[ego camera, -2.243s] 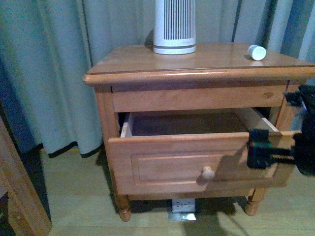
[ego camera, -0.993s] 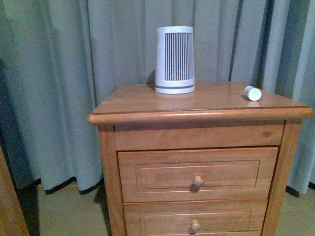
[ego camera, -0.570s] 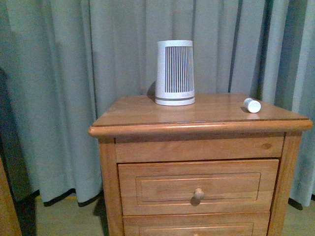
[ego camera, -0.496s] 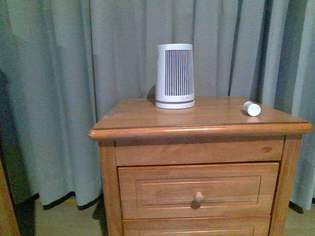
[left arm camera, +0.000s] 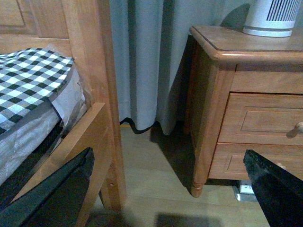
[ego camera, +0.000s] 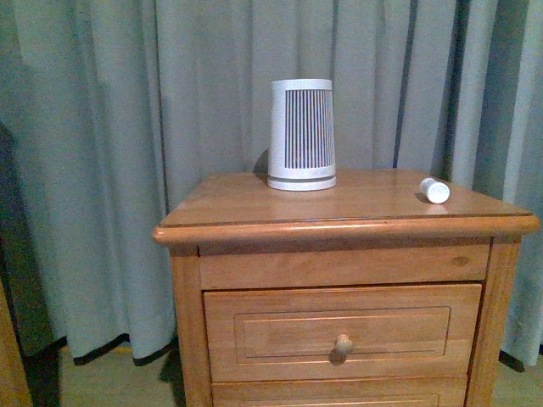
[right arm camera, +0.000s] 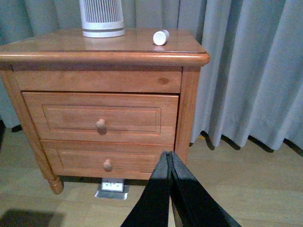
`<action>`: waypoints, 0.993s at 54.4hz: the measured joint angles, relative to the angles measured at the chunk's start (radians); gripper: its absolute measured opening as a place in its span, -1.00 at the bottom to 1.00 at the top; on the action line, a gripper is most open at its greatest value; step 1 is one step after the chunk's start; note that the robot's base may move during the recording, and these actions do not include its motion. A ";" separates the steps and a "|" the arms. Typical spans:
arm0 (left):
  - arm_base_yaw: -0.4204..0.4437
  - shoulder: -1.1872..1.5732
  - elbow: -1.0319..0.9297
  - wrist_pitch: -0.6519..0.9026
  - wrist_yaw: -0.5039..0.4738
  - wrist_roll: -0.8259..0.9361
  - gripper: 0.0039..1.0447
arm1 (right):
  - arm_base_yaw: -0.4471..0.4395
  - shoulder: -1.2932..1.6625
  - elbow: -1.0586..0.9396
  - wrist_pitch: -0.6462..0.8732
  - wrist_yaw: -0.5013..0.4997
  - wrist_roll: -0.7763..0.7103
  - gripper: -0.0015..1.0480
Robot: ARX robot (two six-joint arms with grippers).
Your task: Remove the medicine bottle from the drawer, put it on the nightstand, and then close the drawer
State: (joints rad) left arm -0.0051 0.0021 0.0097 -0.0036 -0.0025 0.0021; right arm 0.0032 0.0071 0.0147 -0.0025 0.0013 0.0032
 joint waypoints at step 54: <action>0.000 0.000 0.000 0.000 0.000 0.000 0.87 | 0.000 0.000 0.000 0.000 0.000 0.000 0.87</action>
State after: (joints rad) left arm -0.0051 0.0021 0.0097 -0.0036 -0.0025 0.0021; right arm 0.0032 0.0067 0.0147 -0.0025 0.0013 0.0029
